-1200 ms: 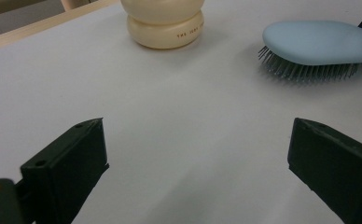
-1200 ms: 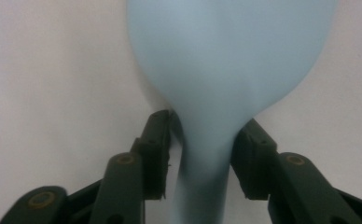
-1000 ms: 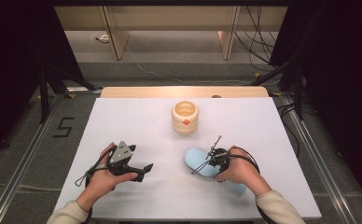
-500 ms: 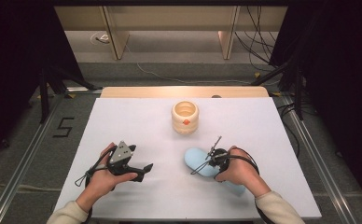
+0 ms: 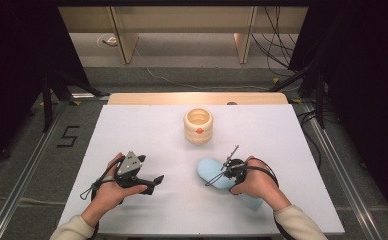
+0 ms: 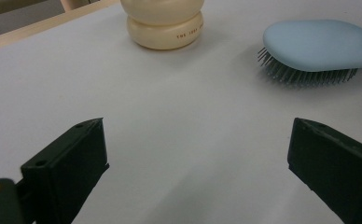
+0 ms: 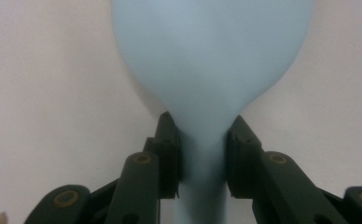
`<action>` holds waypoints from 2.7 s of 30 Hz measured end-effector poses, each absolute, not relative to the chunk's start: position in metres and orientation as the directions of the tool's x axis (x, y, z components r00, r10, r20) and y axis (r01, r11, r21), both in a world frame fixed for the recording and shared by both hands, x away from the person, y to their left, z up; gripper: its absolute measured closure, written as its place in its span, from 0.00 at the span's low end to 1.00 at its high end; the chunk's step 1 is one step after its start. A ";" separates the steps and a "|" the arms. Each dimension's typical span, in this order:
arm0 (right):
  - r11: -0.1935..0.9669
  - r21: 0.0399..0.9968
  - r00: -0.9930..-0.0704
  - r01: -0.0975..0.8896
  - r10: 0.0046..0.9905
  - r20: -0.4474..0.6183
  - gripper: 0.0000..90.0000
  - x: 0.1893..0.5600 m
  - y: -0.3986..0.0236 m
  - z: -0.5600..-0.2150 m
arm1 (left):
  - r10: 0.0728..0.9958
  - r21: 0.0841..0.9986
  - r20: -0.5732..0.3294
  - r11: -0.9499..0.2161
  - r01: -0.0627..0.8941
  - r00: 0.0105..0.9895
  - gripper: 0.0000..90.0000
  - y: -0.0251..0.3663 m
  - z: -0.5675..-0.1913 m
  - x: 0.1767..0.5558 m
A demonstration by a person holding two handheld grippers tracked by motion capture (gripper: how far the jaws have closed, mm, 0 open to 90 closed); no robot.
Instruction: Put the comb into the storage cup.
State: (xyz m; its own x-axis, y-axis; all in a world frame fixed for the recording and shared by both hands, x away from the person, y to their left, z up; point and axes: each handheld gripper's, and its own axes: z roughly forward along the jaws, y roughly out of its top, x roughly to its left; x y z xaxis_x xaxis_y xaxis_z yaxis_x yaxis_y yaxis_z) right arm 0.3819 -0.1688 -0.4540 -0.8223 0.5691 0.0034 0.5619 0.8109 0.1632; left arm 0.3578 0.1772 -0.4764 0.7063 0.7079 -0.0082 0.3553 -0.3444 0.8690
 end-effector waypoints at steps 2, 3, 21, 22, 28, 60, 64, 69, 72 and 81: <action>0.809 0.170 -0.821 0.563 0.570 0.003 0.78 0.382 -0.169 -0.452 | 0.706 0.871 -0.014 -0.340 0.356 0.708 0.05 0.177 -0.477 0.358; 0.806 0.177 -0.820 0.564 0.573 0.001 0.78 0.382 -0.169 -0.452 | 0.706 0.871 -0.016 -0.338 0.357 0.708 0.05 0.177 -0.476 0.358; 0.761 0.286 -0.792 0.582 0.610 -0.012 0.78 0.381 -0.170 -0.437 | 0.709 0.872 -0.017 -0.334 0.357 0.705 0.05 0.178 -0.476 0.358; 0.756 0.294 -0.789 0.585 0.615 -0.010 0.78 0.381 -0.170 -0.437 | 0.709 0.873 -0.018 -0.332 0.357 0.705 0.05 0.178 -0.476 0.358; 0.745 0.318 -0.783 0.586 0.622 -0.015 0.78 0.381 -0.170 -0.435 | 0.710 0.873 -0.019 -0.331 0.357 0.704 0.05 0.178 -0.476 0.358; 0.641 0.512 -0.736 0.572 0.677 -0.026 0.78 0.382 -0.160 -0.430 | 0.682 0.879 -0.113 -0.269 0.392 0.722 0.05 0.162 -0.471 0.352; 0.607 0.561 -0.729 0.563 0.685 -0.011 0.78 0.383 -0.156 -0.430 | 0.663 0.873 -0.172 -0.240 0.424 0.729 0.06 0.152 -0.470 0.349; 0.581 0.592 -0.718 0.559 0.696 -0.004 0.78 0.383 -0.151 -0.430 | 0.641 0.867 -0.190 -0.247 0.434 0.744 0.06 0.138 -0.471 0.345; 0.556 0.619 -0.708 0.555 0.706 0.001 0.78 0.383 -0.148 -0.429 | 0.623 0.859 -0.232 -0.229 0.458 0.747 0.06 0.131 -0.472 0.344; 0.457 0.702 -0.677 0.546 0.734 0.050 0.78 0.384 -0.140 -0.425 | 0.606 0.847 -0.272 -0.218 0.485 0.748 0.08 0.106 -0.476 0.343</action>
State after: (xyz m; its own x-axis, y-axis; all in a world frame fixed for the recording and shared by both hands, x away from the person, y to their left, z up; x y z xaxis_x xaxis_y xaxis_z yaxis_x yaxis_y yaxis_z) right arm 0.3837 -0.1397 -0.4248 -0.6774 0.7339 0.0495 0.5460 0.4566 0.7024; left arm 0.3434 0.1064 -0.4756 0.7475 0.6061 -0.2717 0.4849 -0.2183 0.8469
